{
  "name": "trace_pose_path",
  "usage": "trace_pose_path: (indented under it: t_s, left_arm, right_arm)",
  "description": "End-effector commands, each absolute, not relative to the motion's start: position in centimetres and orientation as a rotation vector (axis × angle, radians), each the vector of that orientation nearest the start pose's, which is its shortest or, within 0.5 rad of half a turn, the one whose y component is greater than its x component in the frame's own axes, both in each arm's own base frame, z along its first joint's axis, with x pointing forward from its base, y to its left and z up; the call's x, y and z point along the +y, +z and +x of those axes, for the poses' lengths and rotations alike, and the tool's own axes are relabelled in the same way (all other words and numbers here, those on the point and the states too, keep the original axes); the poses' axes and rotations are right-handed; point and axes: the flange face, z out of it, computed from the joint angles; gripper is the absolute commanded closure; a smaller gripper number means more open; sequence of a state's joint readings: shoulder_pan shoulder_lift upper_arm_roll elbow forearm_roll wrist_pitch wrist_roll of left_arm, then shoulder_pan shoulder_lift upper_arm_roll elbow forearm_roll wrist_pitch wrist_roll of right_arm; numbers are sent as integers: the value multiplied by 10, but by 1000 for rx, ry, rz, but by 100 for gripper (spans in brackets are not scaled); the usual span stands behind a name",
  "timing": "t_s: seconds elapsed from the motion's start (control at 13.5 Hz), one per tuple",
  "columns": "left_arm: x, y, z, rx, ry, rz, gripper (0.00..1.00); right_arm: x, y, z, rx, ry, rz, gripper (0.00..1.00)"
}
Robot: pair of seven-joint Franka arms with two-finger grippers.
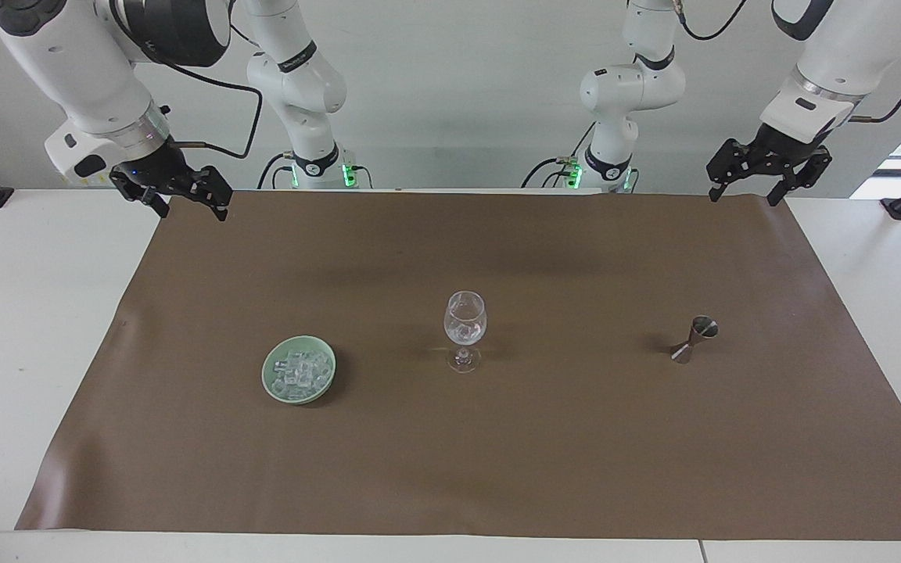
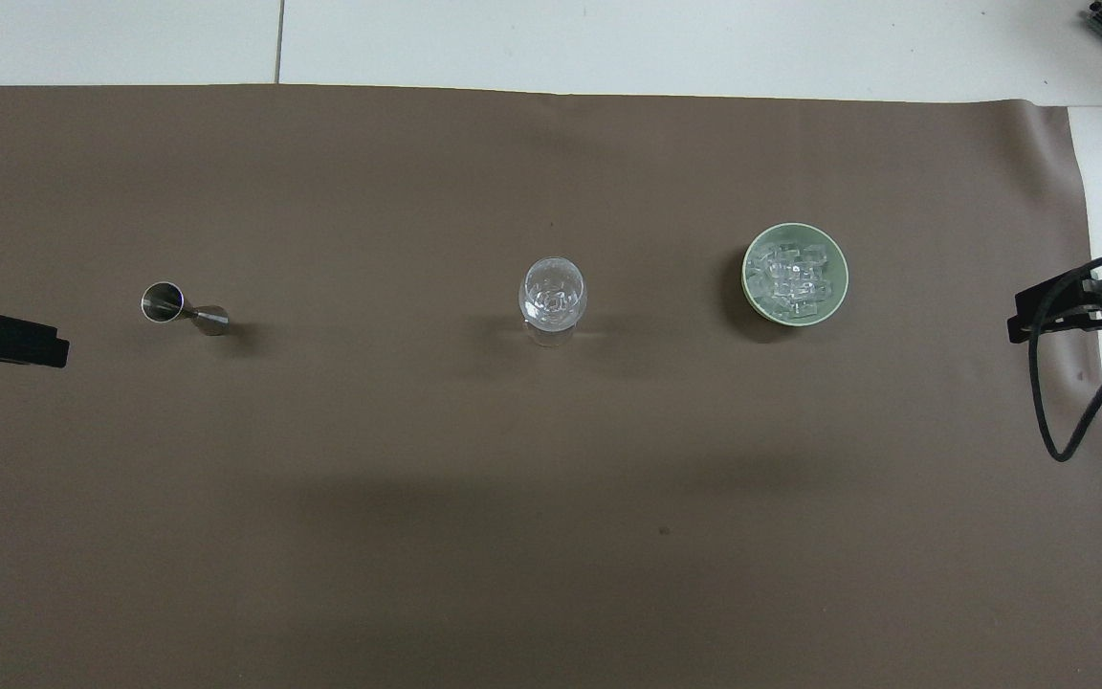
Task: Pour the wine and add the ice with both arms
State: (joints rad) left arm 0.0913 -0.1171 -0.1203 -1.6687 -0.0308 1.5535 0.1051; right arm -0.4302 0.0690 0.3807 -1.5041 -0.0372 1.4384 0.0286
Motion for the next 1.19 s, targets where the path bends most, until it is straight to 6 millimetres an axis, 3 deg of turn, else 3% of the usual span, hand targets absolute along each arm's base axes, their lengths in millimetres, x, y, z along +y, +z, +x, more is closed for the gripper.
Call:
trace_pose_path:
  t_s: [0.0, 0.3, 1.11]
  left_arm:
    - [-27, 637, 512, 229, 19, -3104, 0]
    - [-35, 633, 512, 291, 31, -3100, 0]
    - [-32, 636, 511, 285, 17, -3104, 0]
  right_arm:
    - [-43, 611, 550, 84, 209, -3145, 0]
    - [-30, 611, 553, 34, 194, -3131, 0]
    - [-31, 615, 555, -41, 186, -3119, 0]
